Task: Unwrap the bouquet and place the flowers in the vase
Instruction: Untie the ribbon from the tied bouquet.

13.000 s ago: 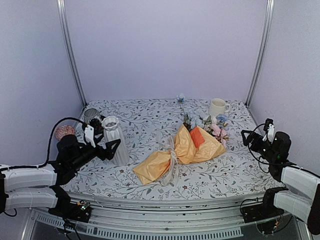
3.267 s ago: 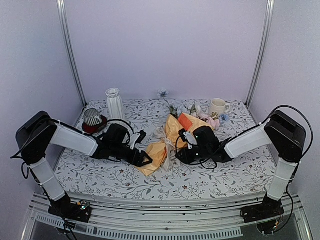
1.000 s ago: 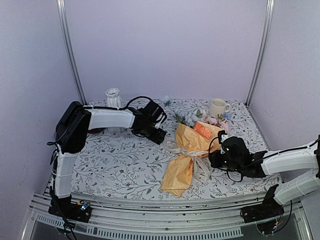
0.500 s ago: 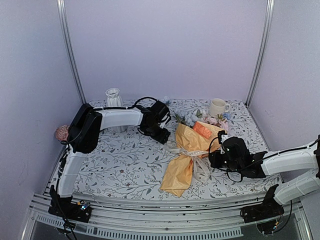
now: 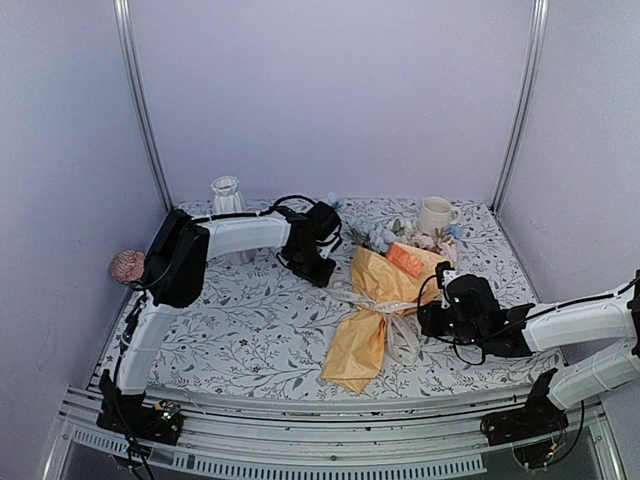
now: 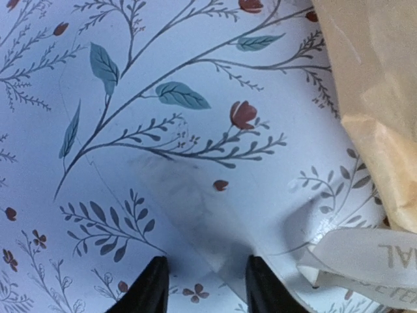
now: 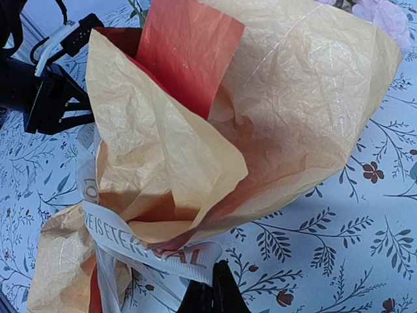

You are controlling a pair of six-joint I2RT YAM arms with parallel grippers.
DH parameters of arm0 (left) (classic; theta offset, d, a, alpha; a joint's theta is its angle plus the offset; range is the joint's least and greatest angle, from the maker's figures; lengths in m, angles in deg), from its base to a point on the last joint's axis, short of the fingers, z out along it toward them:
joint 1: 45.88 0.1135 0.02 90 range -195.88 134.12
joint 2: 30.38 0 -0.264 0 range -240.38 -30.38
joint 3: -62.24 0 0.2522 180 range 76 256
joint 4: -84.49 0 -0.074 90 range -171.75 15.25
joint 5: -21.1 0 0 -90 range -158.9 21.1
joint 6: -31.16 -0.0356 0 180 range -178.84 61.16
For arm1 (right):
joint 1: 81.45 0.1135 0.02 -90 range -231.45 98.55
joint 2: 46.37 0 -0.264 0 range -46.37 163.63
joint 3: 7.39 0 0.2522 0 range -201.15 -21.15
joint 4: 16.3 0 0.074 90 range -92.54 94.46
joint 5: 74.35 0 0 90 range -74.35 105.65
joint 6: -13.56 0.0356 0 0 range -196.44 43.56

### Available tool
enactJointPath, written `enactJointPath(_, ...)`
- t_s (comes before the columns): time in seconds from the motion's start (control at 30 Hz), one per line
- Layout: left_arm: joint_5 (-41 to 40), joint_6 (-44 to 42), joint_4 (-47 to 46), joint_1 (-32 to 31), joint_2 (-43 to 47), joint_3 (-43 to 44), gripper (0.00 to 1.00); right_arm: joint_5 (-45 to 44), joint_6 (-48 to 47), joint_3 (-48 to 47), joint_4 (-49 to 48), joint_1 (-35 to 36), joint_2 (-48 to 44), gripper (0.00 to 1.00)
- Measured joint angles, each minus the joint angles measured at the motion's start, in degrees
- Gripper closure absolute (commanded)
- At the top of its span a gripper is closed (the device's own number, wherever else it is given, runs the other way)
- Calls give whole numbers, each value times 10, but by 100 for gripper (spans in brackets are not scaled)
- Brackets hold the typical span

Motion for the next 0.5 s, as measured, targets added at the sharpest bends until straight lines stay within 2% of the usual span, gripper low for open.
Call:
enactJointPath(0.07,-2,3,5,0,-1,2,71,0,0,3,-1,0,0,97)
enactJointPath(0.2,2,8,11,0,-1,2,97,0,0,9,-1,0,0,97)
enactJointPath(0.23,3,13,10,1,-1,2,100,0,0,9,-1,0,0,97)
enactJointPath(0.5,12,14,-15,-1,35,-57,100,1,0,9,-1,0,0,97)
